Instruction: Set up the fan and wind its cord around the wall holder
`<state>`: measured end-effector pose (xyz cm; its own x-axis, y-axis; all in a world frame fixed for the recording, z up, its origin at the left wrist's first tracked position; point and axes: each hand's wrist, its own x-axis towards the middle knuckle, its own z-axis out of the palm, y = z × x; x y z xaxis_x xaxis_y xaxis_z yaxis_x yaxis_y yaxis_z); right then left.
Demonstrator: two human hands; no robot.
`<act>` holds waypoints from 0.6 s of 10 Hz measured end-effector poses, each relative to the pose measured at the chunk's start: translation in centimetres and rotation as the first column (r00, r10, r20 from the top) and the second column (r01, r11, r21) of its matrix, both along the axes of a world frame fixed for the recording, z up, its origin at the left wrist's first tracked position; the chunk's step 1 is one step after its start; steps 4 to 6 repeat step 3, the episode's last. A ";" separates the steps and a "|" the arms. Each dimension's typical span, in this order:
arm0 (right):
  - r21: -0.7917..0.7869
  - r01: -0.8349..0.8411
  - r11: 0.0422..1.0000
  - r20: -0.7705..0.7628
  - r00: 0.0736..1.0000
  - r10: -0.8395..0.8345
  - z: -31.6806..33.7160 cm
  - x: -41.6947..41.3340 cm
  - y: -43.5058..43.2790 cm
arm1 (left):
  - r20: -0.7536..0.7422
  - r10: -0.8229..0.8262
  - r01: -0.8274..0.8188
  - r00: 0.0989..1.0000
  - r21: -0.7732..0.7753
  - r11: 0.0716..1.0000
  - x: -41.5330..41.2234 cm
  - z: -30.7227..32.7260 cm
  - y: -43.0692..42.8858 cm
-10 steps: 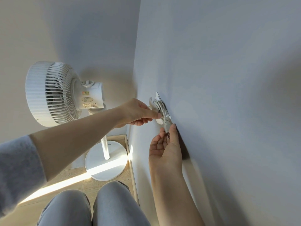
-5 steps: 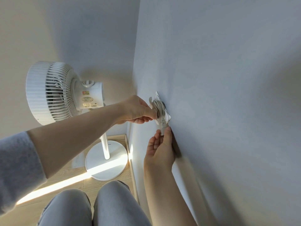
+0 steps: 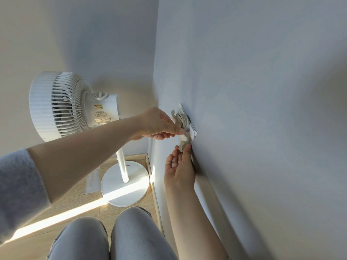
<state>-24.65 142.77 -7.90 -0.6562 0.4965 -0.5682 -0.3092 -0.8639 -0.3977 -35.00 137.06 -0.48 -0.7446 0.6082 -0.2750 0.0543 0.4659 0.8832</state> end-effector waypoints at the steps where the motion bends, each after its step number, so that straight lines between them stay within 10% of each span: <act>1: 0.014 -0.023 1.000 0.008 1.000 0.023 -0.1 0.2 0.0 | -0.047 -0.027 0.028 0.999 0.003 1.000 0.0 0.0 -0.1; 6: -0.005 -0.036 0.999 0.041 0.999 0.037 -1.0 1.7 0.0 | -0.059 0.052 -0.050 0.997 0.041 0.998 -0.2 -0.4 -1.5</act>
